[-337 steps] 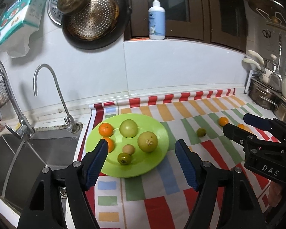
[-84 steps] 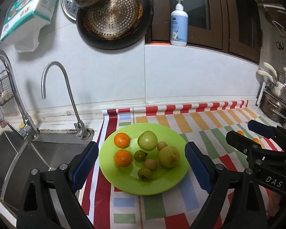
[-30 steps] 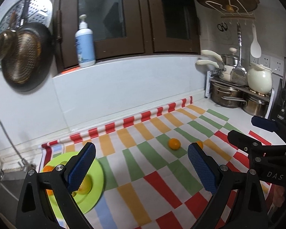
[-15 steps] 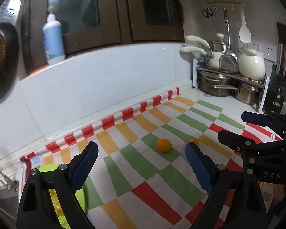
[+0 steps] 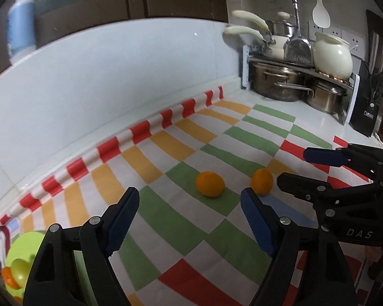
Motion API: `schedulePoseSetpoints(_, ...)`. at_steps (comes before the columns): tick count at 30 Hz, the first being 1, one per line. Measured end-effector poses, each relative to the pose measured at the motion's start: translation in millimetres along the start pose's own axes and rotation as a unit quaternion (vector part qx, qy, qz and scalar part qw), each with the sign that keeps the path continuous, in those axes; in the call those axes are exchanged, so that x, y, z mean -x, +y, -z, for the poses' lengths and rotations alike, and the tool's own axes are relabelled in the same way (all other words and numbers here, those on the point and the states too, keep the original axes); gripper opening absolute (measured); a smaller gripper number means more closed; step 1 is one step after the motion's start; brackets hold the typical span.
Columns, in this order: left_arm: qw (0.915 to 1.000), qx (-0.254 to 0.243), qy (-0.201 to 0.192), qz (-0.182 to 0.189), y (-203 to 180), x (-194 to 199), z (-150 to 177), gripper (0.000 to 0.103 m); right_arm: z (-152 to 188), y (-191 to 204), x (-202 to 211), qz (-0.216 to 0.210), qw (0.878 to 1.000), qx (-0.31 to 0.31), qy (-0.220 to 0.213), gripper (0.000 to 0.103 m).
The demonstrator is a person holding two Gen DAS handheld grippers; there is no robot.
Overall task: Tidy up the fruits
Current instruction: 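Grasp one mandarin orange with the right gripper while the left gripper grasps the other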
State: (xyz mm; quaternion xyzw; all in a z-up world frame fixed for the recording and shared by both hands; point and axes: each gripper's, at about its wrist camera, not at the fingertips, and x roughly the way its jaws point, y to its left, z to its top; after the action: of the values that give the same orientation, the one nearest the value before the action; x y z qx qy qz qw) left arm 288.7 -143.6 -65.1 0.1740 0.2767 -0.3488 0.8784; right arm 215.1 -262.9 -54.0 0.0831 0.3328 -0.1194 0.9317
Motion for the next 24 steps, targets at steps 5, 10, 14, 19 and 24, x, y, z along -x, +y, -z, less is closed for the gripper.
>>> schedulePoseSetpoints(5, 0.9997, -0.003, 0.018, 0.014, 1.7, -26.3, -1.9, 0.076, 0.3, -3.6, -20.4, -0.002, 1.000, -0.004, 0.019, 0.058)
schedulePoseSetpoints(10, 0.9986, -0.013, 0.038, 0.035, 1.2, -45.6, -3.5, 0.069, 0.4, -7.1, -37.2, -0.016, 0.999, -0.007, 0.036, 0.054)
schedulePoseSetpoints(14, 0.9980, -0.015, 0.046, 0.041, 1.8, -54.4, -4.8, 0.065, 0.7, -7.5, -46.5, -0.028, 0.999, -0.009, 0.043, 0.051)
schedulePoseSetpoints(19, 0.9968, -0.011, 0.058, 0.054, 0.9, -64.4, -6.4, 0.062, 0.8, -11.6, -55.1, -0.041, 0.997, -0.025, 0.055, 0.047)
schedulePoseSetpoints(24, 0.9957, -0.012, 0.064, 0.065, -4.2, -71.0, -9.6, 0.059, 3.7, -14.4, -60.9, -0.054, 0.996, -0.032, 0.067, 0.036)
